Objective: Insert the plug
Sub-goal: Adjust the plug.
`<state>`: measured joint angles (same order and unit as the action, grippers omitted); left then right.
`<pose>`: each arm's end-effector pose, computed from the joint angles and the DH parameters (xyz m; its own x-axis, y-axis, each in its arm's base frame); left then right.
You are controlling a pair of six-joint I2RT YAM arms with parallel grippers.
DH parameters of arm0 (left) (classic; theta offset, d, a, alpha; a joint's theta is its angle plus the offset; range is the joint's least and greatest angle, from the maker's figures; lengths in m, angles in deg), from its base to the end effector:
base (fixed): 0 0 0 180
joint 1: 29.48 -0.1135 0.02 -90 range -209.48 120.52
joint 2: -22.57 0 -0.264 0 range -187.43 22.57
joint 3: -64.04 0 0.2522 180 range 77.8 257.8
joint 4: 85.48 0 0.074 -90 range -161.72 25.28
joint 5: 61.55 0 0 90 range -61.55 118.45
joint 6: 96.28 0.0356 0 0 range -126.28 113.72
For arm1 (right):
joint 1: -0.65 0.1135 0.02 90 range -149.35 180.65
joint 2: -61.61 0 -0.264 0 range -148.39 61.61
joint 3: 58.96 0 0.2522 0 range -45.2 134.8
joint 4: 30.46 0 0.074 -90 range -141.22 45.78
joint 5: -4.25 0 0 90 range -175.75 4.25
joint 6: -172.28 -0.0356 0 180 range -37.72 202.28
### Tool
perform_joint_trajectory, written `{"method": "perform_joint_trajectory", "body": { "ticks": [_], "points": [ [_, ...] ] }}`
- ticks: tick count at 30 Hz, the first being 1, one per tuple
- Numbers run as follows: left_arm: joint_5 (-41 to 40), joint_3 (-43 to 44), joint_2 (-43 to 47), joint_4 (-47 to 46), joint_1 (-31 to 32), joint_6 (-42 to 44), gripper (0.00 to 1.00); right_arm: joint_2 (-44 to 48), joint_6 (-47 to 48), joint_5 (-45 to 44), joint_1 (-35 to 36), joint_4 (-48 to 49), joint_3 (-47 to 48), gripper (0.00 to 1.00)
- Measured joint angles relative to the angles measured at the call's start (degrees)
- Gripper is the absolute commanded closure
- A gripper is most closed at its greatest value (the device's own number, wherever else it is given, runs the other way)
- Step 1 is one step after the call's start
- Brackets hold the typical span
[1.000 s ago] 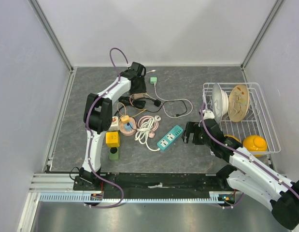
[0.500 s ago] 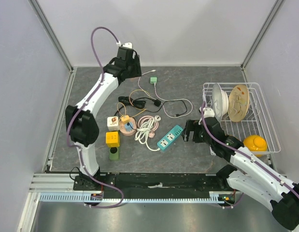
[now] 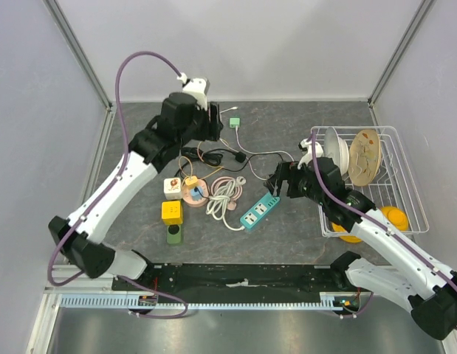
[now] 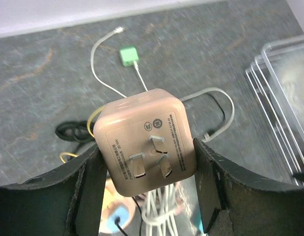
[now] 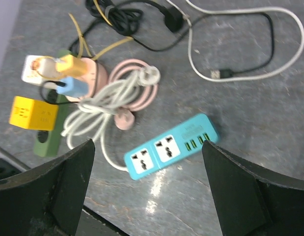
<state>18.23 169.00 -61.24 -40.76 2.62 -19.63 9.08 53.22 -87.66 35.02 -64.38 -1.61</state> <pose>0.2801 -0.1682 0.4234 -0.4185 -0.0057 -0.9082 0.2966 0.9443 -0.1426 0.1711 0.1156 0.2909 -0.6133 0.1687 -0.7716 -0.2772 0.8688 0.4102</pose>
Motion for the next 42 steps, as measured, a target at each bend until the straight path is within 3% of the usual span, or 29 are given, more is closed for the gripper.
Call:
{"method": "perform_joint_trajectory", "body": {
  "ticks": [7, 16, 29, 42],
  "points": [
    [-0.61, -11.85, 9.53, 1.33, 9.09, -0.31, 0.91, -2.80, -0.59, 6.25, 0.00, 4.00, 5.81, 0.02],
    [-4.79, -17.73, 10.71, 4.50, 18.62, -5.14, 0.91, -4.15, -0.61, 13.11, 0.00, 6.34, 7.93, 0.02],
    [-7.74, -21.92, 11.17, 5.88, 19.30, -6.08, 0.91, -7.15, -0.70, 15.65, 0.00, 7.37, 9.42, 0.03],
    [-4.92, -29.27, 13.18, -2.69, 19.26, 3.13, 0.91, -12.44, -6.32, 17.35, 0.00, 15.67, 9.92, 0.02]
  ]
}}
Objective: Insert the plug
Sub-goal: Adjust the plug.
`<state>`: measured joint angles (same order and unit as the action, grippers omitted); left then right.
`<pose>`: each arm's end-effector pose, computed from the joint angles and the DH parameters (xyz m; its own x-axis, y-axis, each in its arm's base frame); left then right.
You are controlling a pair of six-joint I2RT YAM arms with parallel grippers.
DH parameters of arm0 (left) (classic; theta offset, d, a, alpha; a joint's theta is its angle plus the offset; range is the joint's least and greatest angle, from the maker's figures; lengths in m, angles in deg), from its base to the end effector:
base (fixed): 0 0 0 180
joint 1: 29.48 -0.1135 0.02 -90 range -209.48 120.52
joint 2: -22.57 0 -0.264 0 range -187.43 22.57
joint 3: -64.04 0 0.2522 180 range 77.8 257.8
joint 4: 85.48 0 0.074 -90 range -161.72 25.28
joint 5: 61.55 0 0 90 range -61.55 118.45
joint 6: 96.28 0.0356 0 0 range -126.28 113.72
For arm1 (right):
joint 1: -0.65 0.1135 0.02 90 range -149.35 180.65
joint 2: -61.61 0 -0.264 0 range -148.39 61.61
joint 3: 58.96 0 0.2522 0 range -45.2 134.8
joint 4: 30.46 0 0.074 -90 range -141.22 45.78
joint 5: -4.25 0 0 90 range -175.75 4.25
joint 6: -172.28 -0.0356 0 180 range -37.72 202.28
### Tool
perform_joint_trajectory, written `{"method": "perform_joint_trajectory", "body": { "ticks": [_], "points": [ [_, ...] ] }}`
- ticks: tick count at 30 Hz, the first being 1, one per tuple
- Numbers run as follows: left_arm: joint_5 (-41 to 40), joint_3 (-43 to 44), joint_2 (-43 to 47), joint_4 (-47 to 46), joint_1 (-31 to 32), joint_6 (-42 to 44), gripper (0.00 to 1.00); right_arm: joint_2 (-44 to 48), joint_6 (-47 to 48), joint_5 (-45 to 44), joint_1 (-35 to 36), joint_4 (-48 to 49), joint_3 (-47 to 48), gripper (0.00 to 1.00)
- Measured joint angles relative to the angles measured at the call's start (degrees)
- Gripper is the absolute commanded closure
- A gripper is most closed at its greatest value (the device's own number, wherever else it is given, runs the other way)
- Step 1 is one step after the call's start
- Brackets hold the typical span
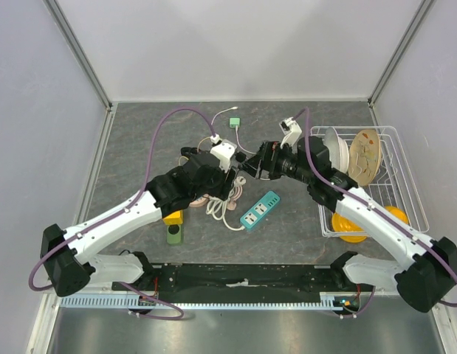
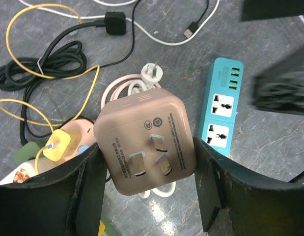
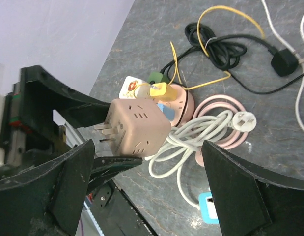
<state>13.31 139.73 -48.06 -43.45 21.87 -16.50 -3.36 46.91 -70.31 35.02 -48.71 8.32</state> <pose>0.1760 -0.2052 0.3196 -0.4803 0.3263 -0.8141 0.5470 0.8370 0.0128 0.2129 0.1571 0.3331 -0.6221 0.2505 -0.7418 -0.4848 0.6207 0.6162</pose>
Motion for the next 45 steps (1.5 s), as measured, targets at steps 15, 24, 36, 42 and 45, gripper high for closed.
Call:
{"method": "perform_joint_trajectory", "body": {
  "ticks": [15, 24, 36, 42, 45],
  "points": [
    [9.29, -5.57, 2.71, -11.43, -0.66, 4.28, 0.90, -12.04, -7.98, 9.75, -1.79, 4.04, 1.18, 0.02],
    [9.14, -5.60, 1.84, -14.75, -0.79, 5.38, 0.90, -15.65, -14.03, 17.73, -5.38, 11.61, 1.16, 0.08],
    [7.21, -7.48, 1.77, -20.09, -1.79, 6.03, 0.89, -17.27, -18.32, 23.41, -7.72, 15.63, -0.63, 0.52],
    [7.85, -8.26, 1.90, -21.49, -2.36, 5.62, 0.72, -17.27, -19.52, 23.76, -9.18, 18.08, -1.40, 1.00],
    [8.52, -9.92, 1.84, -21.81, -2.40, 5.20, 0.59, -17.20, -20.09, 24.83, -8.94, 19.30, -1.62, 1.00]
  ]
}}
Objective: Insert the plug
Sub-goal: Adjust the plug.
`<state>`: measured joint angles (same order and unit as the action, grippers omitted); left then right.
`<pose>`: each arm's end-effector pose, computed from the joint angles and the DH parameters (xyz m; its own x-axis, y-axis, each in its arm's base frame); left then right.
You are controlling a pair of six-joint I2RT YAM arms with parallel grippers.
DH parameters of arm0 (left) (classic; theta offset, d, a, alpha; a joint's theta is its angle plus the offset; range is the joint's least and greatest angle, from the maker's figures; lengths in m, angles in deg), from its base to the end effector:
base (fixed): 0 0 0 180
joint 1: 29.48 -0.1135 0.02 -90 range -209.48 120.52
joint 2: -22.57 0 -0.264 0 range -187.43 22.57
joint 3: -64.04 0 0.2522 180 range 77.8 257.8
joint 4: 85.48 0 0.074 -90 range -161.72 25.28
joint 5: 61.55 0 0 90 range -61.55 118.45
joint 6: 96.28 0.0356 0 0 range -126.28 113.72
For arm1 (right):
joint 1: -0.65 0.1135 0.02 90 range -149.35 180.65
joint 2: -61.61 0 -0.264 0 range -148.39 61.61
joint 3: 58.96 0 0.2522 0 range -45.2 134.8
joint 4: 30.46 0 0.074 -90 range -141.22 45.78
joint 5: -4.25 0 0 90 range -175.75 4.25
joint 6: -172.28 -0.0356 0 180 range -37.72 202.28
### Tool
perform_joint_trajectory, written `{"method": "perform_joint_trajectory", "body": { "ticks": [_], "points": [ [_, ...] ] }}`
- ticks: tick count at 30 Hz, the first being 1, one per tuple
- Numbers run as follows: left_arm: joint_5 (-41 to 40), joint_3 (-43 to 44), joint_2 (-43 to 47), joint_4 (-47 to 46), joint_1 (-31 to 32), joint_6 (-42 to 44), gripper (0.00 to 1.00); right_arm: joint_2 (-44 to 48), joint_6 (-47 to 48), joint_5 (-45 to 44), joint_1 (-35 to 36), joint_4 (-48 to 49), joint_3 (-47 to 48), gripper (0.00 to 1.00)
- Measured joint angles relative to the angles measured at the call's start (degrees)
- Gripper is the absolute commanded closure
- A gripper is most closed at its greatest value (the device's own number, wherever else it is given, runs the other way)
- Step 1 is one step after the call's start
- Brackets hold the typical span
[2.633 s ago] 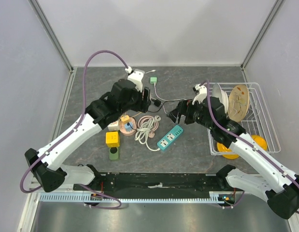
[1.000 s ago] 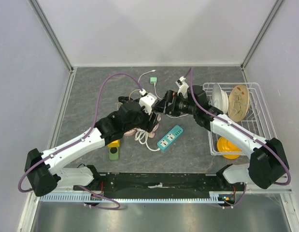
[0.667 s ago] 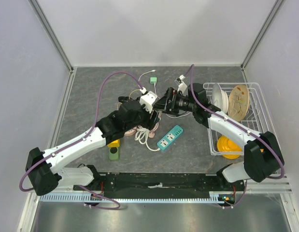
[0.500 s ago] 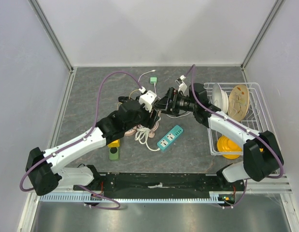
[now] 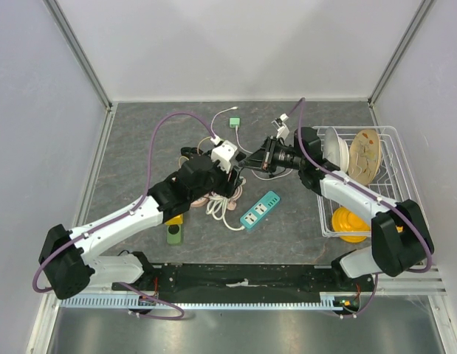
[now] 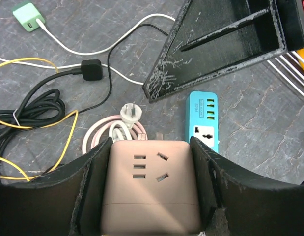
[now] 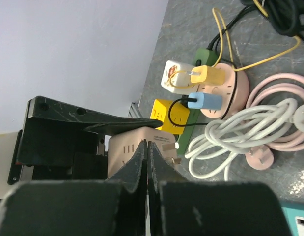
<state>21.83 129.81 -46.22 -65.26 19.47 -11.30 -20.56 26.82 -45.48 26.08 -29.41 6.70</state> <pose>0.1849 -0.2061 0.3032 -0.3176 0.2324 -0.9193 0.6543 0.7555 -0.0351 0.2821 0.1596 0.2764 -0.8698 0.2824 -0.4045 -0.3065 0.3333 0.8916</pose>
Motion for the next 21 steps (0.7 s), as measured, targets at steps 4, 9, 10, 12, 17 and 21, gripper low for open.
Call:
{"method": "perform_joint_trajectory", "body": {
  "ticks": [4, 9, 10, 12, 17, 21],
  "points": [
    [1.31, -0.96, 0.02, -0.87, 0.00, -1.03, 0.65, 0.17, 0.04, 0.76, 0.76, 0.17, -0.33, 1.00],
    [1.81, -1.86, 0.09, -1.38, 0.00, -2.54, 0.81, 1.14, 1.16, 0.42, 0.74, -0.39, -1.16, 1.00],
    [1.77, -2.16, 0.09, -1.55, 0.00, -2.95, 0.82, 1.33, 1.60, 0.20, 0.74, -0.72, -1.27, 1.00],
    [1.73, -2.84, 0.07, -1.90, 0.00, -3.72, 0.82, 2.01, 3.39, -0.57, 0.74, -1.97, -1.79, 0.96],
    [1.66, -4.85, 0.11, -2.16, 0.00, -5.05, 0.83, 4.24, 6.80, -3.10, 0.57, -6.23, -2.95, 0.43],
    [2.54, -6.25, 0.44, -2.36, -0.02, -5.09, 0.87, 6.78, 11.96, -5.14, 0.44, -12.28, -2.14, 0.26]
  ]
}}
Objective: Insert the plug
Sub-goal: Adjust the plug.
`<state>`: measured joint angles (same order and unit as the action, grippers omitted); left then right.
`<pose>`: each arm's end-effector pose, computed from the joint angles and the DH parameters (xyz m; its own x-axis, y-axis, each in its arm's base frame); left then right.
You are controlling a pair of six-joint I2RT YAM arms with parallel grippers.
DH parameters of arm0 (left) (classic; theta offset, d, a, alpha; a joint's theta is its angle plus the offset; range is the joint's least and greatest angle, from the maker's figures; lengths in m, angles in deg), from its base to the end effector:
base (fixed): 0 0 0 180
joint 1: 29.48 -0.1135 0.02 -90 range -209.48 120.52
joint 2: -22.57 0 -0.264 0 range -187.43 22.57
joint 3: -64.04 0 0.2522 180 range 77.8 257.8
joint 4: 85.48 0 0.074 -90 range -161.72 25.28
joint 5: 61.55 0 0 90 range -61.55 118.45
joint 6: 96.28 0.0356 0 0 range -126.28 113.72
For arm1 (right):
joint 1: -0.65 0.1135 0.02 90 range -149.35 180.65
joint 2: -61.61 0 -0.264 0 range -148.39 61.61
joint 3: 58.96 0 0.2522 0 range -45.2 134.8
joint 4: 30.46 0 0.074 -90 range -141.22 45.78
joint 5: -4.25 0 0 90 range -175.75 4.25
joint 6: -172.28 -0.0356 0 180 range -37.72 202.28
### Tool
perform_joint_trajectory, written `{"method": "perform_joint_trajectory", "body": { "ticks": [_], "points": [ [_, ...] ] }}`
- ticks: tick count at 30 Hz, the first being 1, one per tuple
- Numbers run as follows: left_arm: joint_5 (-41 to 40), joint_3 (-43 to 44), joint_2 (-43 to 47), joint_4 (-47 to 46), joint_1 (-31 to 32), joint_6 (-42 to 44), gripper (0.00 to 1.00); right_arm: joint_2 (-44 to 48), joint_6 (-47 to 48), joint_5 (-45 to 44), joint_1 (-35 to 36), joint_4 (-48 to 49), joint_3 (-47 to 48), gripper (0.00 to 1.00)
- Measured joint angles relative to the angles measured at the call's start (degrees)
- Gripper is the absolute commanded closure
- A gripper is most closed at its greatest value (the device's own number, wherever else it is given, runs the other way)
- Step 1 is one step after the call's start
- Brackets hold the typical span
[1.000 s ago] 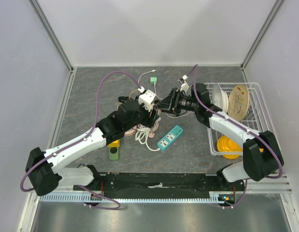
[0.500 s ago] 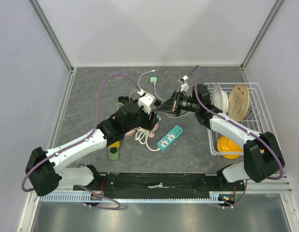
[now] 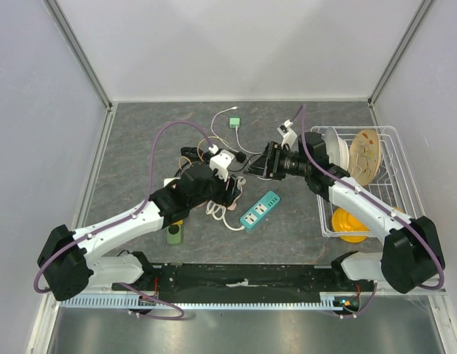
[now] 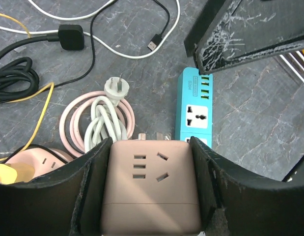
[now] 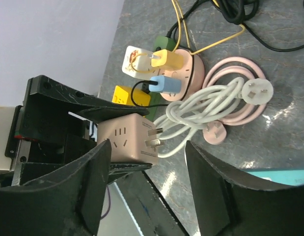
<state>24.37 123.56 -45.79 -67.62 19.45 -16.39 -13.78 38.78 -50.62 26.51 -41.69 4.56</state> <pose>0.1791 -0.2017 0.2709 -0.4153 0.2100 -0.8851 0.6474 0.7518 -0.1253 0.2566 0.1471 0.2766 -0.8295 0.2235 -0.5118 -0.3612 0.4842 0.7969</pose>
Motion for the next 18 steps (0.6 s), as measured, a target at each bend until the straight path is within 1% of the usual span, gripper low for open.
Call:
{"method": "perform_joint_trajectory", "body": {
  "ticks": [5, 6, 8, 11, 14, 18],
  "points": [
    [1.70, -0.72, 0.94, -0.02, -0.52, -0.92, 0.91, 1.66, 5.33, -0.96, 0.00, -5.75, 1.33, 0.19],
    [1.66, -0.50, 0.79, 0.35, -0.83, -1.75, 0.94, 2.40, 6.36, -1.09, 0.02, -6.49, 1.25, 0.18],
    [1.38, 1.49, -0.52, 2.21, -1.90, -4.39, 0.96, 4.46, 8.92, -1.62, 0.24, -7.04, 0.39, 0.17],
    [1.49, 7.23, -4.92, 5.81, -4.98, -10.45, 0.97, 8.55, 12.39, -3.34, 1.20, -5.95, -2.86, 0.13],
    [3.17, 12.98, -9.40, 8.90, -8.66, -17.49, 0.96, 12.50, 15.72, -6.86, 4.33, -2.56, -8.07, 0.11],
    [4.68, 17.44, -12.37, 13.60, -9.94, -24.22, 0.96, 12.76, 18.18, -12.15, 9.88, 2.34, -12.66, 0.09]
  ]
}}
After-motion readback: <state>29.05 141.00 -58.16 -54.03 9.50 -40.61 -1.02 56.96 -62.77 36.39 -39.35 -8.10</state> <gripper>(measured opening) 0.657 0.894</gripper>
